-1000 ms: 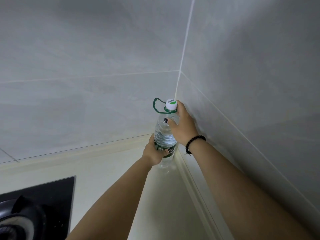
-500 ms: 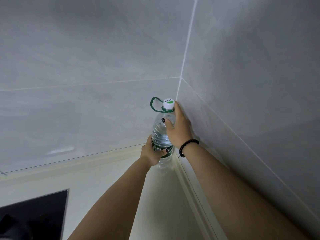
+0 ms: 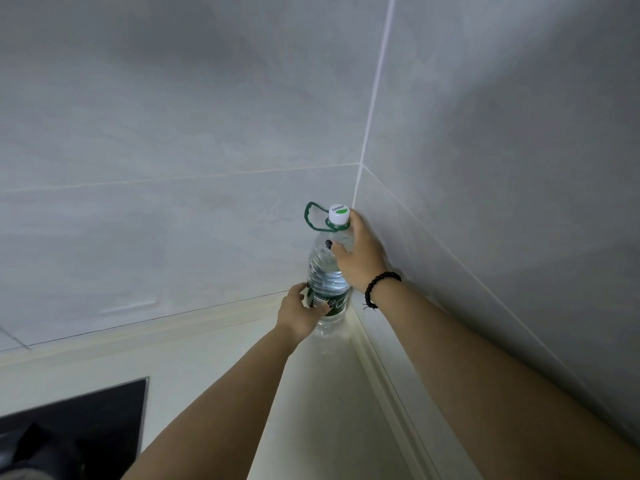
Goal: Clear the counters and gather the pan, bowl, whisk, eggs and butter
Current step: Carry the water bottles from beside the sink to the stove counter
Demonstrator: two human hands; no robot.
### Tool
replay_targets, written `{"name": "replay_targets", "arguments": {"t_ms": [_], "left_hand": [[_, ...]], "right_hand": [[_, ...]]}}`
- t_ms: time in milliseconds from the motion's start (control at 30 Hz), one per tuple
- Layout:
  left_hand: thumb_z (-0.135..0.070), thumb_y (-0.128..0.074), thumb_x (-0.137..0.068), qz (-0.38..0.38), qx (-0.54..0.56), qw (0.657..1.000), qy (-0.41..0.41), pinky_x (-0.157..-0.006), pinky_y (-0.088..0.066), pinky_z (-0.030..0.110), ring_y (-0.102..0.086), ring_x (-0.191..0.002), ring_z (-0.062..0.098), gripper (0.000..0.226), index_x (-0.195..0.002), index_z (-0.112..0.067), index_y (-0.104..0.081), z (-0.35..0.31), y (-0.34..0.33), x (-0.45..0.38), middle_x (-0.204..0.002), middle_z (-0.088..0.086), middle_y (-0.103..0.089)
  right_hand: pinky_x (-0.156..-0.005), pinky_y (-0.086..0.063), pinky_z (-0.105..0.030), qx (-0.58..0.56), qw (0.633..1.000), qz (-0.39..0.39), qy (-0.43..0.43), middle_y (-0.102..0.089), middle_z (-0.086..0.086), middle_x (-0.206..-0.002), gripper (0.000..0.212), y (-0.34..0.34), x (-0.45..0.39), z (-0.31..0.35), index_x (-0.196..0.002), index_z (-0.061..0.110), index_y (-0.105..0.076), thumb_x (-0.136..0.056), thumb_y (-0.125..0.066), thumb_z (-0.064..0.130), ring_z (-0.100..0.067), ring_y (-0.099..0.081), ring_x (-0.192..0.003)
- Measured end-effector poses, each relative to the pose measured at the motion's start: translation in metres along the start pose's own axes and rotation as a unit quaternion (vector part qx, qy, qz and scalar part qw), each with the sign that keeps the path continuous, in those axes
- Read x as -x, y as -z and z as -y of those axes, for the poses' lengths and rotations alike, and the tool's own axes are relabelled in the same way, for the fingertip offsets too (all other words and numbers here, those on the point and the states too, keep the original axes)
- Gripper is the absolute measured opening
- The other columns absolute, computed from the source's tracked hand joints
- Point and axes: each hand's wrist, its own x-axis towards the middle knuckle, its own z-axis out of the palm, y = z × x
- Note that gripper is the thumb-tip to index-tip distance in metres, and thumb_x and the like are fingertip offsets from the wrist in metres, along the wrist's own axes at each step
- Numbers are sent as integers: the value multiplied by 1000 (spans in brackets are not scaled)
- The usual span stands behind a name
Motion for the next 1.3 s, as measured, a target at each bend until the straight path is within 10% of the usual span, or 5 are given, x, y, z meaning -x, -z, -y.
{"name": "replay_targets", "arguments": {"t_ms": [200,633,1000,1300], "left_hand": [[-14,-54,-96,10,93,995,-35,-83,-53,30,-65,-100,18,12,-102,-23,-60,-28,40,53,-111,5,-66],[-14,-44,-102,-53,209,973,-87,-79,-51,27,-70,-83,16,24,-105,-15,-67,-16,144,216,-89,7,-75],[-8,-47,-99,-289,228,928,-66,-71,-51,19,-68,-75,14,21,-101,-10,-69,18,190,347,-82,6,-74],[-9,-48,-98,-471,197,860,-11,-76,-50,23,-70,-81,14,24,-100,-18,-70,48,184,466,-87,6,-75]], "right_hand": [[-101,-40,-28,13,999,0,-52,-46,-5,-136,69,2,15,26,-142,19,-36,-80,-64,11,-24,-49,-123],[-78,-44,-19,-121,987,96,-44,-55,12,-118,38,-33,178,101,-124,28,-48,-89,-62,24,0,-56,-91],[-93,-51,-35,-224,934,274,50,-61,20,-113,25,-73,242,153,-104,35,-59,-87,-64,17,-5,-63,-97],[-83,-48,-20,-195,859,457,127,-64,17,-106,25,-104,306,176,-104,34,-58,-88,-61,14,-5,-64,-94]]}}
